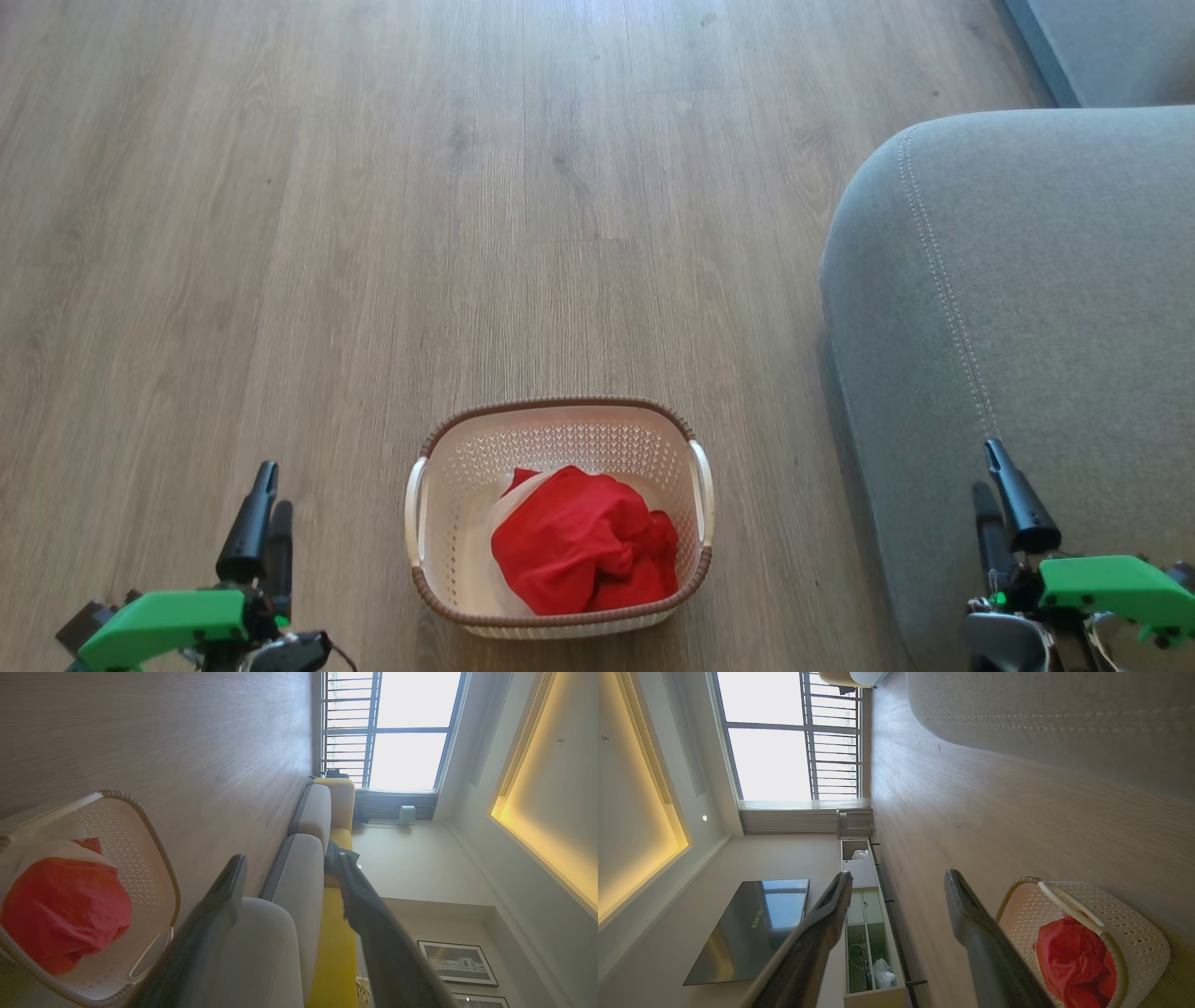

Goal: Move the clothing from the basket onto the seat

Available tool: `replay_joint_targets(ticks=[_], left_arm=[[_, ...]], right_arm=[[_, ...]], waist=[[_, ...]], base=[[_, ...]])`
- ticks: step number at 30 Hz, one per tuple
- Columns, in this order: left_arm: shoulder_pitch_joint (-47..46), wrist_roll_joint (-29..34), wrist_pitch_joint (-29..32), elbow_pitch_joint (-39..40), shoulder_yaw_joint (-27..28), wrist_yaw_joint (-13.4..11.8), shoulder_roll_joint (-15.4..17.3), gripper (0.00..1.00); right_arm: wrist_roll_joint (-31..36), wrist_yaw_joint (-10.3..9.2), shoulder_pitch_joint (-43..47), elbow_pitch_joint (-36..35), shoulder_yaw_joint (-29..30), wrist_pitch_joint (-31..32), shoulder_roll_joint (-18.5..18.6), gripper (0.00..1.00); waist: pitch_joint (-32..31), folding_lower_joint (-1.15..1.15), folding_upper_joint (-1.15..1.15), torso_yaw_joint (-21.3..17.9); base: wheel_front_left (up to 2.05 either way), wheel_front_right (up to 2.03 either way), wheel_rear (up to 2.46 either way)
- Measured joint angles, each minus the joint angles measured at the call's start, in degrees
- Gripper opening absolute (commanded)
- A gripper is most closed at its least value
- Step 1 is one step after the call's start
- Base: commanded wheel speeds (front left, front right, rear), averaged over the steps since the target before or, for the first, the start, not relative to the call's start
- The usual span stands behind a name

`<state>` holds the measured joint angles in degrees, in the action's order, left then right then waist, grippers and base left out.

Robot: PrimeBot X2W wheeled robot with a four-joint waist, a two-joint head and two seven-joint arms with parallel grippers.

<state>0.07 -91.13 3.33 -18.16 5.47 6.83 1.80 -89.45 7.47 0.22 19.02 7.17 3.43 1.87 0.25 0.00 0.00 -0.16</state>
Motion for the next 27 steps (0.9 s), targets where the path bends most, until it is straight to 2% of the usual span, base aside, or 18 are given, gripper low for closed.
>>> replay_joint_targets(ticks=[7,18,27], left_arm=[[0.0,2.9,-1.4,1.0,1.8,0.0,0.0,1.00],[-1.5,9.4,-3.0,5.2,4.0,0.0,0.0,1.00],[-2.9,17.3,-4.5,10.0,6.4,-0.1,0.0,1.00]], right_arm=[[5.3,0.00,-1.1,-0.5,1.0,-1.0,0.0,1.00],[14.8,0.00,-2.1,-6.0,0.1,-3.0,0.0,1.00],[24.4,0.00,-2.4,-10.1,-1.3,-4.5,0.0,1.00]], waist=[[-0.2,0.00,0.00,0.0],[-0.3,0.00,0.00,-0.1],[-0.2,0.00,0.00,-0.1]], base=[[0.00,0.00,0.00],[0.00,0.00,0.00],[0.00,0.00,0.00]])
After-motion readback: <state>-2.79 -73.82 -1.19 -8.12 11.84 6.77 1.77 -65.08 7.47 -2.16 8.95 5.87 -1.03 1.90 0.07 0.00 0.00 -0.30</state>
